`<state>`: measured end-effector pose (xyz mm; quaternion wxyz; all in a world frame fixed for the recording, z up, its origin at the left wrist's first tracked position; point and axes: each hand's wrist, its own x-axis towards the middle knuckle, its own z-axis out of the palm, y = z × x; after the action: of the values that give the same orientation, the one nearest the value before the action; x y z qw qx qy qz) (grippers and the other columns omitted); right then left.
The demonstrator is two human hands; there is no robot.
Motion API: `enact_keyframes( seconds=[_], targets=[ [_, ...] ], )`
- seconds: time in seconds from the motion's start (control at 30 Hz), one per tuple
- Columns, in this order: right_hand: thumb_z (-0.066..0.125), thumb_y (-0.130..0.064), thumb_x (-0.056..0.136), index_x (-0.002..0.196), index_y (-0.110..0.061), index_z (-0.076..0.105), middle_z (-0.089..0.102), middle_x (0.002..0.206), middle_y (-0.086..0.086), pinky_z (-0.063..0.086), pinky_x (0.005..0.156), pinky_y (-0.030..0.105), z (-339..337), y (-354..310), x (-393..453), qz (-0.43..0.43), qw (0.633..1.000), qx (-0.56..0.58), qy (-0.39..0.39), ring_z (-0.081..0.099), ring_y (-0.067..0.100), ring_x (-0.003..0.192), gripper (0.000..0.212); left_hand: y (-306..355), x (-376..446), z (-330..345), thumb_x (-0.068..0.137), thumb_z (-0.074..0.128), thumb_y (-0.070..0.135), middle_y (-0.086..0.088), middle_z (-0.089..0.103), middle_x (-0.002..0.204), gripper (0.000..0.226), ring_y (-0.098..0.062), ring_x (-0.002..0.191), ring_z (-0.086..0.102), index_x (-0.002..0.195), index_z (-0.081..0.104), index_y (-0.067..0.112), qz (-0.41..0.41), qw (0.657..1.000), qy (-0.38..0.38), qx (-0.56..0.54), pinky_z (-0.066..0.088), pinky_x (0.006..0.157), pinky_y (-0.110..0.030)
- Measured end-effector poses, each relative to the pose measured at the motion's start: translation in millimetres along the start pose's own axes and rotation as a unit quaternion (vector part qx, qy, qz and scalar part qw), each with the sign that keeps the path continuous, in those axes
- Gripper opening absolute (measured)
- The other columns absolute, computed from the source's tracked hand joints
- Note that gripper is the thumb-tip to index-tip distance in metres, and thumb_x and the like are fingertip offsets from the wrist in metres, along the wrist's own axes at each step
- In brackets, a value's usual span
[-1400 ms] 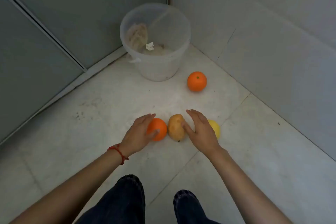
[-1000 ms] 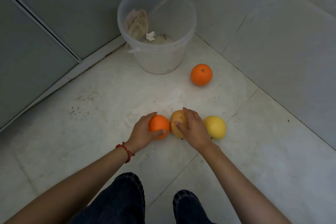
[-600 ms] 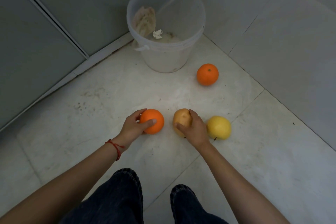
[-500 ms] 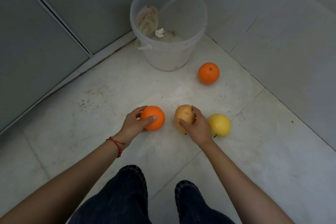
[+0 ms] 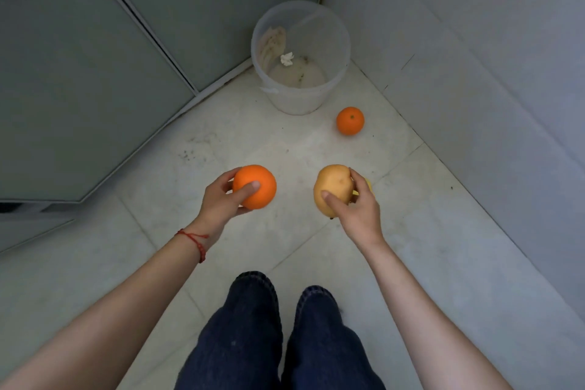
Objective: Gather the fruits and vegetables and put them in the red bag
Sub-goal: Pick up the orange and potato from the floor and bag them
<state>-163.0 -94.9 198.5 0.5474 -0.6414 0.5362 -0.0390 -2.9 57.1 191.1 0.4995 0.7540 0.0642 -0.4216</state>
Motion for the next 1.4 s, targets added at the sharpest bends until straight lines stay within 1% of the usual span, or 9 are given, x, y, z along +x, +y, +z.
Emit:
enact_keyframes(
  seconds=[0.13,0.27,0.4,0.5,0.77,0.9,1.07,1.2,1.4],
  targets=[
    [0.075,-0.021,0.075,0.134,-0.022,0.043,0.051,0.117,-0.005,0.045,0.094,0.029,-20.9,-48.0,-50.6,0.0,1.0,0.017,-0.009,0.053,0.018,0.111,0.067,32.7,-61.7,-22.3,0.08,0.069,0.016,-0.01,0.048,0.122,0.04,-0.027,0.109,0.053,0.116,0.053,0.022,-0.009,1.0,0.014,0.005,0.057,0.062,-0.027],
    [0.074,-0.022,0.075,0.134,-0.025,0.044,0.053,0.118,-0.005,0.043,0.087,0.023,-47.3,-100.8,-99.7,0.012,0.999,0.035,-0.022,0.054,0.015,0.106,0.066,67.9,-124.0,-40.0,0.079,0.069,0.018,-0.012,0.049,0.126,0.043,-0.028,0.11,0.054,0.119,0.053,0.021,-0.021,1.0,0.016,0.0,0.055,0.067,-0.031],
    [0.074,-0.022,0.076,0.134,-0.024,0.044,0.053,0.115,-0.004,0.044,0.08,0.022,-76.8,-153.0,-145.4,0.011,0.999,0.034,-0.023,0.055,0.014,0.1,0.066,110.6,-182.0,-50.5,0.079,0.069,0.019,-0.011,0.05,0.127,0.042,-0.027,0.111,0.055,0.118,0.053,0.022,-0.024,0.999,0.015,-0.018,0.058,0.067,-0.027],
    [0.074,-0.02,0.076,0.134,-0.023,0.044,0.054,0.116,-0.001,0.044,0.083,0.023,-98.7,-191.6,-176.5,0.006,0.999,0.036,-0.019,0.055,0.014,0.1,0.066,146.8,-222.2,-57.7,0.08,0.069,0.018,-0.01,0.053,0.124,0.04,-0.024,0.107,0.056,0.117,0.053,0.021,-0.011,0.999,0.021,-0.034,0.058,0.062,-0.023],
    [0.076,-0.019,0.074,0.134,-0.021,0.044,0.057,0.115,0.001,0.047,0.083,0.023,-136.5,-284.7,-246.7,-0.038,0.998,0.043,-0.026,0.059,0.015,0.098,0.067,232.4,-307.3,-86.7,0.069,0.074,0.027,-0.009,0.056,0.122,0.049,-0.02,0.104,0.058,0.114,0.056,0.025,0.024,0.994,0.026,-0.106,0.054,0.056,-0.021],
    [0.076,-0.02,0.074,0.135,-0.021,0.044,0.056,0.115,-0.001,0.046,0.085,0.024,-145.6,-323.5,-276.6,-0.061,0.997,0.054,-0.012,0.057,0.015,0.102,0.068,266.6,-341.9,-106.3,0.08,0.068,0.018,-0.01,0.056,0.119,0.037,-0.021,0.1,0.058,0.114,0.055,0.022,0.045,0.989,0.036,-0.133,0.057,0.057,-0.023],
    [0.075,-0.02,0.075,0.134,-0.019,0.045,0.057,0.117,-0.001,0.043,0.067,0.003,-144.3,-357.8,-308.9,-0.091,0.994,0.053,-0.011,0.055,0.012,0.098,0.066,290.4,-376.4,-138.1,0.076,0.073,0.019,-0.012,0.057,0.121,0.043,-0.025,0.104,0.06,0.116,0.056,0.021,0.057,0.986,0.035,-0.153,0.059,0.068,-0.033],
    [0.075,-0.024,0.075,0.134,-0.021,0.045,0.057,0.12,-0.001,0.045,0.07,0.012,-134.5,-376.0,-329.8,-0.111,0.992,0.06,-0.026,0.056,0.012,0.103,0.066,299.8,-399.4,-160.8,0.079,0.07,0.02,-0.01,0.058,0.118,0.041,-0.026,0.104,0.06,0.118,0.057,0.02,0.077,0.982,0.046,-0.166,0.059,0.067,-0.032],
    [0.077,-0.022,0.073,0.131,-0.019,0.048,0.057,0.122,0.001,0.045,0.083,0.021,-116.1,-402.3,-337.0,-0.14,0.987,0.055,-0.051,0.055,0.016,0.109,0.064,305.1,-417.2,-181.5,0.08,0.069,0.019,-0.006,0.058,0.11,0.036,-0.023,0.099,0.06,0.113,0.056,0.022,0.088,0.97,0.069,-0.214,0.056,0.058,-0.026]
  ],
)
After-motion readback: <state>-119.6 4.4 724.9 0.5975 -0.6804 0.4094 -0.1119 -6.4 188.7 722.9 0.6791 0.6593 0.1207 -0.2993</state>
